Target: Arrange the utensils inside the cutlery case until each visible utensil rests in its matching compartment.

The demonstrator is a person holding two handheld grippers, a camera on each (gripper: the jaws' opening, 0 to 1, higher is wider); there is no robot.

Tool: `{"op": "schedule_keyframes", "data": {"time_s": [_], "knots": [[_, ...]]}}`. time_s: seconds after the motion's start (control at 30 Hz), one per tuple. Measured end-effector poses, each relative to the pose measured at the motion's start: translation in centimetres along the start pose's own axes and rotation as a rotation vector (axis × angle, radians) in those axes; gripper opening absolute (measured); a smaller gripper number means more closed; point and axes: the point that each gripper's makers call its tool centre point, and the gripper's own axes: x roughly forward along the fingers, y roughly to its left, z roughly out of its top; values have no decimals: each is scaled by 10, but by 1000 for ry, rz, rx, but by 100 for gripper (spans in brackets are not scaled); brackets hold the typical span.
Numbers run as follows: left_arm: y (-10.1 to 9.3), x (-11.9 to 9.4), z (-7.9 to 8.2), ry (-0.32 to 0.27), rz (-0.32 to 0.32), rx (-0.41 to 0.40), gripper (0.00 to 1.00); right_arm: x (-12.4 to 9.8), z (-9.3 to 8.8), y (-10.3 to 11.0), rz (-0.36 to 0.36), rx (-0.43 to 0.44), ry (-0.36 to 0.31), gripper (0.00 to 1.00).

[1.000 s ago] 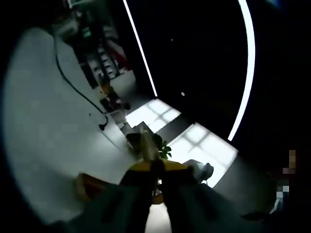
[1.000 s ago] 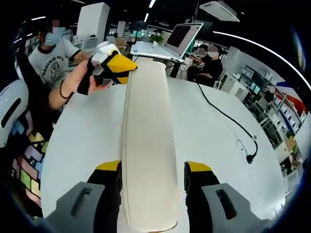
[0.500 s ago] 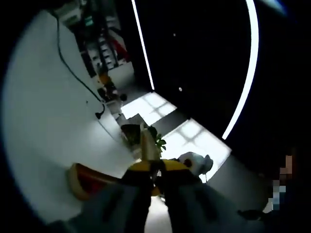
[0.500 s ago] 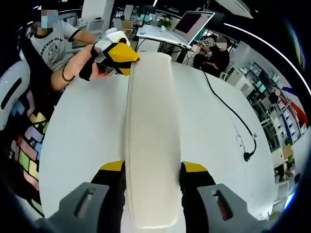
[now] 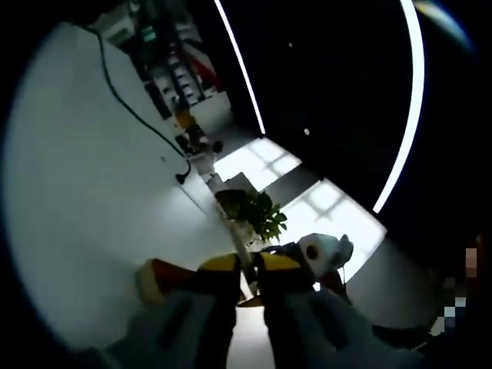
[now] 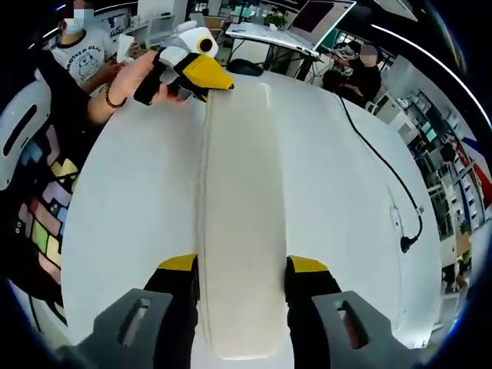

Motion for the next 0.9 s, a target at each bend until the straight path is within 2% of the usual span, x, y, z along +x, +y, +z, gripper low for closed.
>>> {"op": "schedule_keyframes", "data": {"time_s": [0.1,0.27,0.63,0.9], "knots": [[7,-1,-2,16,42,37,9,5,-2,1,13,2,0,45],[9,-1,-2,19,32,7,9,8,-4,2,29,8,16,45],[17,-3,-2,31,54,-5,8,14,-7,2,58,13,58,45],[20,-5,0,27,68,-10,9,15,-4,2,89,32,57,45]]}}
